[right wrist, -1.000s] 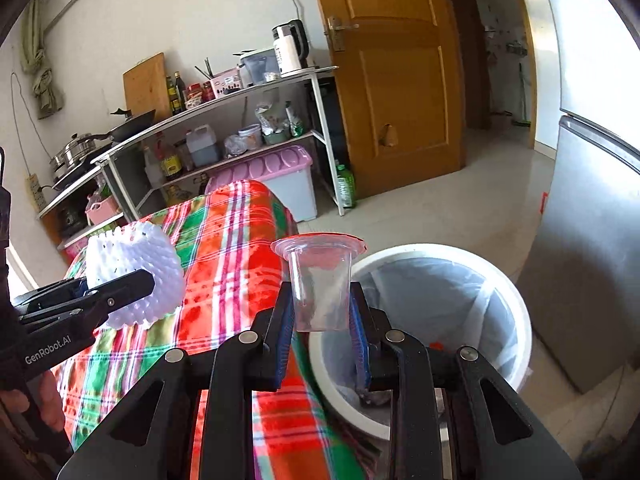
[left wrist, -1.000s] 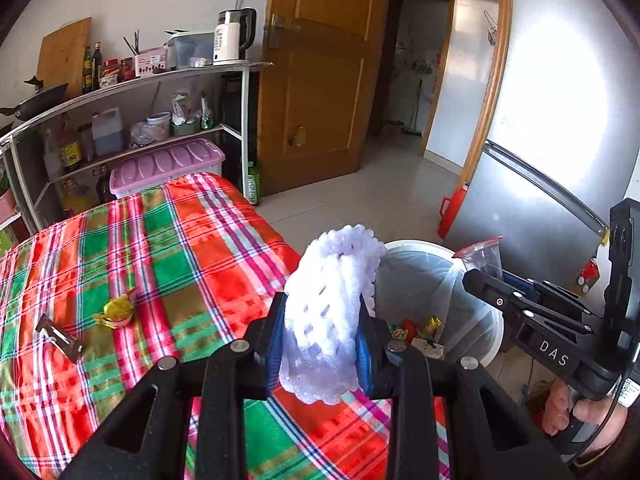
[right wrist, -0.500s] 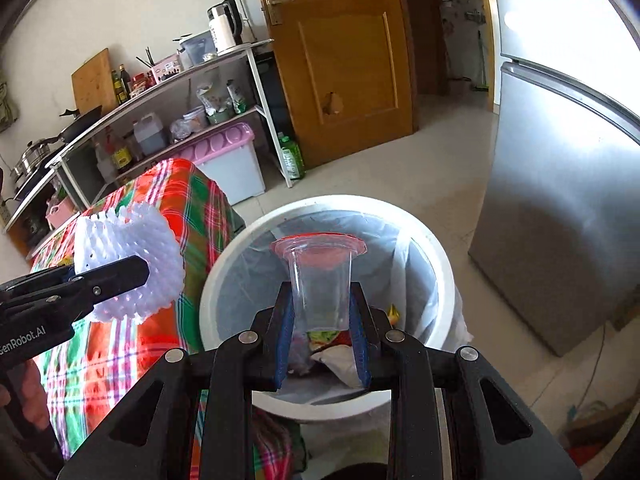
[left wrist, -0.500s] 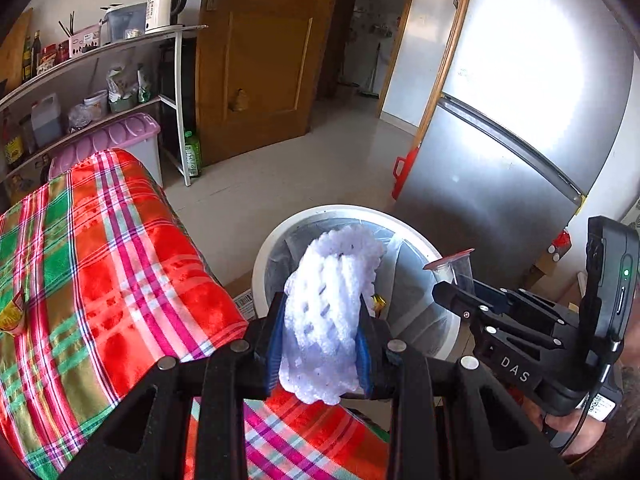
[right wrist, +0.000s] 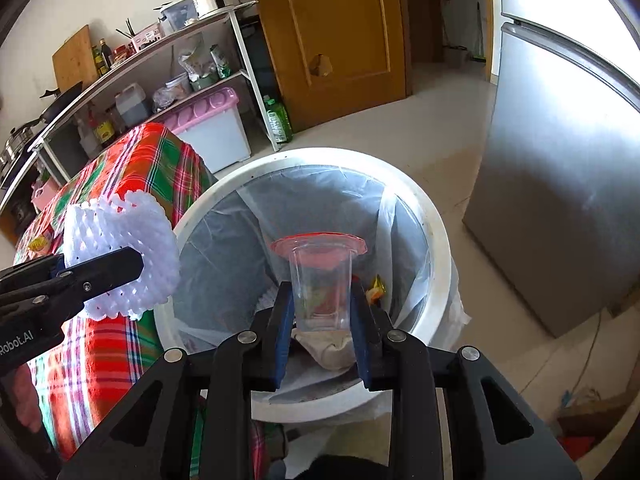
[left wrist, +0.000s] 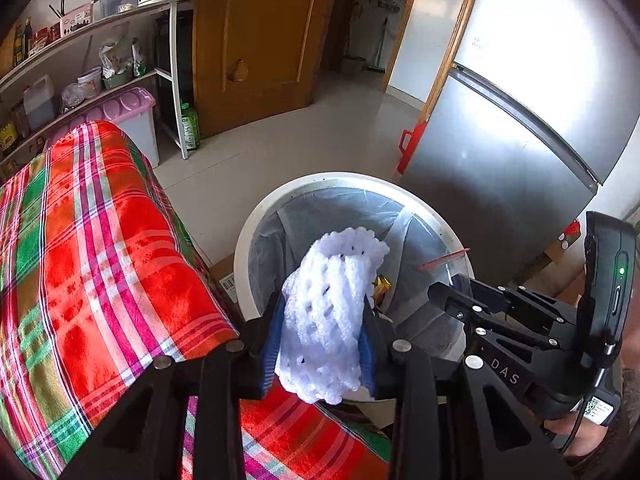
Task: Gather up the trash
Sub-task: 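Open both tools to drop the foam net and cup into the bin, then move both open tools back over the table trash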
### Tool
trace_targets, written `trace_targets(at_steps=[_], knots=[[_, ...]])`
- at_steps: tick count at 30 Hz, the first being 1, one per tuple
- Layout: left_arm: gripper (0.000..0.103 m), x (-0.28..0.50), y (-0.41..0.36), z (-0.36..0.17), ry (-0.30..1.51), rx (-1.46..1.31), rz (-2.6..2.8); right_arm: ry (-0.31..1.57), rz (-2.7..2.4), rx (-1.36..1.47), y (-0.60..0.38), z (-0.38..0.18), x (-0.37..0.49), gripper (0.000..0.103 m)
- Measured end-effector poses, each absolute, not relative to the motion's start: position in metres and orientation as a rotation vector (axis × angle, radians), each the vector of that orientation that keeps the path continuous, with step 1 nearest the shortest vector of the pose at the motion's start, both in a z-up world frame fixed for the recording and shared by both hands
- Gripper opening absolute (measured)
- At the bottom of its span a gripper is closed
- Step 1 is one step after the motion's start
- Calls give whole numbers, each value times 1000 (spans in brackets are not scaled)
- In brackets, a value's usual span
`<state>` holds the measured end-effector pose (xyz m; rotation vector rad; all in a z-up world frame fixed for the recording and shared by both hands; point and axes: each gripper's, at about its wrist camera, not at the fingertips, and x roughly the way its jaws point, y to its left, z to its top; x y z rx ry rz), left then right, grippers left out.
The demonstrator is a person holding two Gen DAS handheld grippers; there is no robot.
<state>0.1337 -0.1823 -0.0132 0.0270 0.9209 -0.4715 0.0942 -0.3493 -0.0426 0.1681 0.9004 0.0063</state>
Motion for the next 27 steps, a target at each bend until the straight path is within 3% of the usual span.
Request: trace_targets(at_steps=[4, 7, 27], knots=[[53, 133, -184, -15, 933, 26, -471, 908, -5, 166, -350, -45, 97, 31], [63, 134, -182, -15, 931, 19, -468, 910, -13, 173, -352, -47, 97, 47], [70, 116, -147, 6, 866, -14, -408, 831, -1, 189, -338, -20, 81, 49]])
